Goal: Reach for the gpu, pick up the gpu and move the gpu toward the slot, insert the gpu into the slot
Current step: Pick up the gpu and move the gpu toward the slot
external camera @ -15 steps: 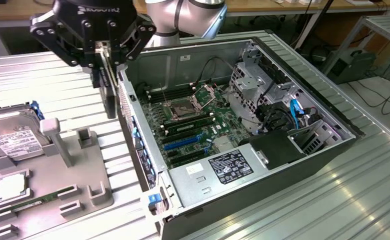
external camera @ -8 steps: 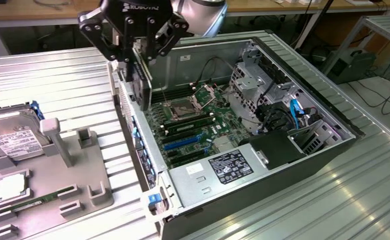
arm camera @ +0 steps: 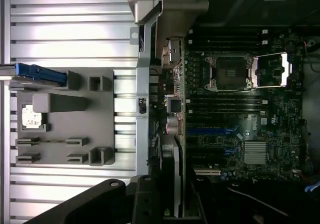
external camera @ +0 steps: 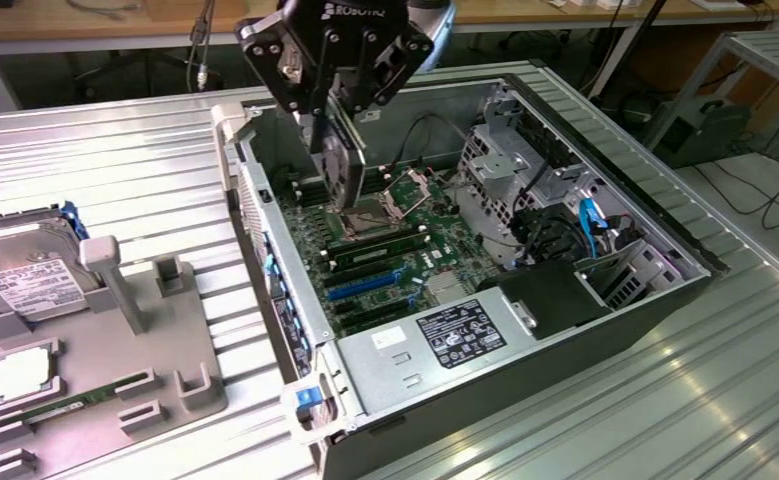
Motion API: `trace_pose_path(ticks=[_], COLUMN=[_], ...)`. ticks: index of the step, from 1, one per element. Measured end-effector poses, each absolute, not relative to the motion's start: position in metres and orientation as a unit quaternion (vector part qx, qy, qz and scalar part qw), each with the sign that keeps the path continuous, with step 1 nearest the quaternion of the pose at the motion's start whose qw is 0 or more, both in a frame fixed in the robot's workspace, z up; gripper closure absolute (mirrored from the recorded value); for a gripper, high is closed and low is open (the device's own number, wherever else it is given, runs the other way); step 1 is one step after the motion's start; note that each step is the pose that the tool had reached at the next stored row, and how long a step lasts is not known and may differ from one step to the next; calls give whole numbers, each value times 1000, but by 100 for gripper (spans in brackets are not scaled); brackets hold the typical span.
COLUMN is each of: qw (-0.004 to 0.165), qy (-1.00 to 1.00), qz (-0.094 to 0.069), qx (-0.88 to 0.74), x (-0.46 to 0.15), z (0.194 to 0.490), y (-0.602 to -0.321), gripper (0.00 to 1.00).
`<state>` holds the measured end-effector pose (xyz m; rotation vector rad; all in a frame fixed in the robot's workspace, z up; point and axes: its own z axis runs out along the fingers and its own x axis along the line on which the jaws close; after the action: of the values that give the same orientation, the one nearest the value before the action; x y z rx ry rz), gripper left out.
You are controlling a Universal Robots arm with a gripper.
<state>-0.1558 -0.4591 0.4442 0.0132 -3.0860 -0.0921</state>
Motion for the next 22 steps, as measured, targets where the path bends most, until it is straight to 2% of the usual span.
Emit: trace_pose_path(ticks=[22], qw=[26], qy=[-999], qz=[-30], qx=[4], x=[-86], z=[444], y=[-450], gripper=[72])
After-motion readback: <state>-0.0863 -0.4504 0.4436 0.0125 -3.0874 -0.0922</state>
